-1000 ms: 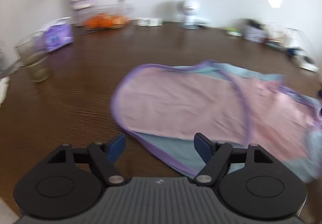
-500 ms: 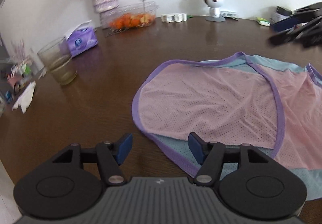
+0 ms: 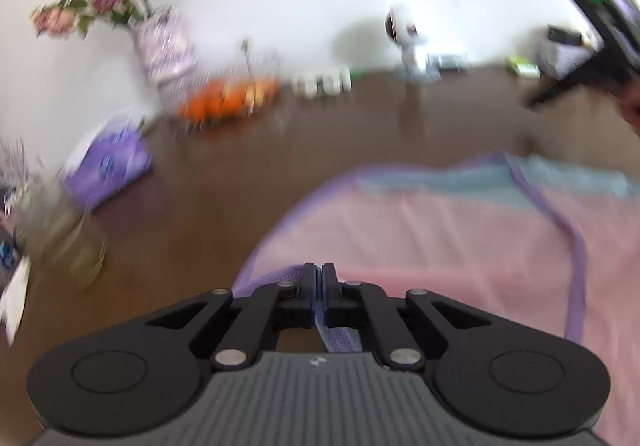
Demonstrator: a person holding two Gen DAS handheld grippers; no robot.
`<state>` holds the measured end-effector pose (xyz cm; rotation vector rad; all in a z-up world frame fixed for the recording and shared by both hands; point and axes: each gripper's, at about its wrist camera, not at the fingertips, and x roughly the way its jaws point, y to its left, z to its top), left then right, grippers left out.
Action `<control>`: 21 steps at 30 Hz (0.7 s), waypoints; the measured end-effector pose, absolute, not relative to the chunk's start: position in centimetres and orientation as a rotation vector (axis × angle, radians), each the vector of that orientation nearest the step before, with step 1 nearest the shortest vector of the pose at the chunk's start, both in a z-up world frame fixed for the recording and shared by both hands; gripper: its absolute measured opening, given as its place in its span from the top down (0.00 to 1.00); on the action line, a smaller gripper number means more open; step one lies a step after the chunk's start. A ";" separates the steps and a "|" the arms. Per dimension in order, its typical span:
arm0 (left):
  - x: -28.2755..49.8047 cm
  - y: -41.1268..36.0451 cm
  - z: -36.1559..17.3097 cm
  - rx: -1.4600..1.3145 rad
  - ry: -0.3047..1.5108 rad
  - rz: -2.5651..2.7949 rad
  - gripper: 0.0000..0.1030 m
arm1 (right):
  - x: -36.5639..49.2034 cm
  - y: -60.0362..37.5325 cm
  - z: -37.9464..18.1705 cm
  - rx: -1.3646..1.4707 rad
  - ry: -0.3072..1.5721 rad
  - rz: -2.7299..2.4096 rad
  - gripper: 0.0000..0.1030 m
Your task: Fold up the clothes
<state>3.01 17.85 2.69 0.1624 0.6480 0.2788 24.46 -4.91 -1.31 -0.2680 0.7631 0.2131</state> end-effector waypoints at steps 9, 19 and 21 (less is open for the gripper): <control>1.9 11.1 5.8 0.200 0.606 0.081 0.15 | 15.9 -22.2 2.4 -0.038 0.799 0.359 0.52; -9.4 1.5 2.3 0.239 0.774 -0.263 0.72 | 1.8 -10.9 0.7 -0.351 0.856 0.721 0.77; -9.2 2.0 1.5 0.261 0.788 -0.210 0.96 | 2.2 -10.7 0.6 -0.334 0.859 0.730 0.97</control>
